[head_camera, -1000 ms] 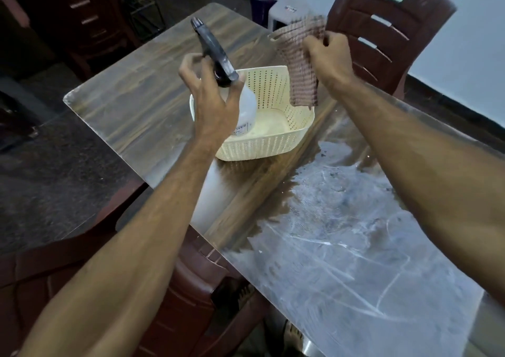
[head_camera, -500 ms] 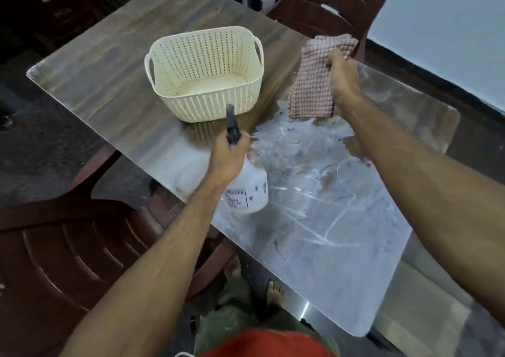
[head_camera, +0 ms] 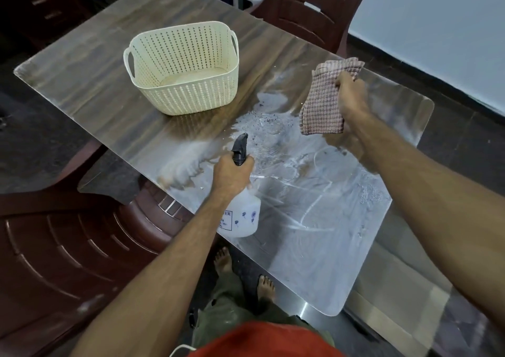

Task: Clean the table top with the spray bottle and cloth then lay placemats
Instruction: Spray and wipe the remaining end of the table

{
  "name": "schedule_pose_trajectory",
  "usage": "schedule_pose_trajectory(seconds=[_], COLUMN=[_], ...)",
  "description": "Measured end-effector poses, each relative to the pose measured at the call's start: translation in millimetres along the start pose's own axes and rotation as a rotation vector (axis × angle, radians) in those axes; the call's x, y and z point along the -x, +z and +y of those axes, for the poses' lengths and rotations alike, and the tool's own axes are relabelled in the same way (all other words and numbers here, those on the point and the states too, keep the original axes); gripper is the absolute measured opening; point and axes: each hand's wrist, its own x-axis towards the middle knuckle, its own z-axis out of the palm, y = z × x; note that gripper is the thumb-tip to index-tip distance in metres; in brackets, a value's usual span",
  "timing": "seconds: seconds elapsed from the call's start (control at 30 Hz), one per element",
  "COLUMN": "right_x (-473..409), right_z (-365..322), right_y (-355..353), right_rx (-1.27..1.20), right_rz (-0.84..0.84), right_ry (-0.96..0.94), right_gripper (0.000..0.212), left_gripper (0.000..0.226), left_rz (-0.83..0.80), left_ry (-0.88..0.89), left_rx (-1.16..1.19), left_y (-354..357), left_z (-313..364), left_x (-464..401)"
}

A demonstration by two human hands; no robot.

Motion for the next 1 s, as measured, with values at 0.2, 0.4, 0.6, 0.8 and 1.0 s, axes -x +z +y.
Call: schedule_pose_trajectory(seconds=[0.2,0.4,0.6,0.8,1.0], right_x=[1.7,1.4,5.6,11.2,14.3], right_z=[2.5,5.1,6.8,12.3,17.7], right_y=[-11.0,-26.7,-49.7,-72.6,-91.1], right_rx=[-0.001,-0.021,-0.017,-0.078,-0.036], right_rz=[0.003,0.002,0.044,0.020,0.027], right_ry=[-0.003,-0.012,-0.024,-0.029,-0.045], right_gripper=[0.025,0.020,0.022,0.018,0.022], left_gripper=[0.036,0.018,0.013,0.015,0.017], left_rz=[0.006,-0.043,-0.167,-0.208,-0.311], left_ry=[-0.004,0.039,0.053,0.070,0.109], left_rx=[0.013,-0.125,-0.110,-0.210,-0.246], left_y=[2.9,21.1,37.4,61.0,76.3], left_z=[-5.1,-1.5,-0.7,-0.4,-4.7], left_x=[10.3,24.6,39.1,56.6,67.5])
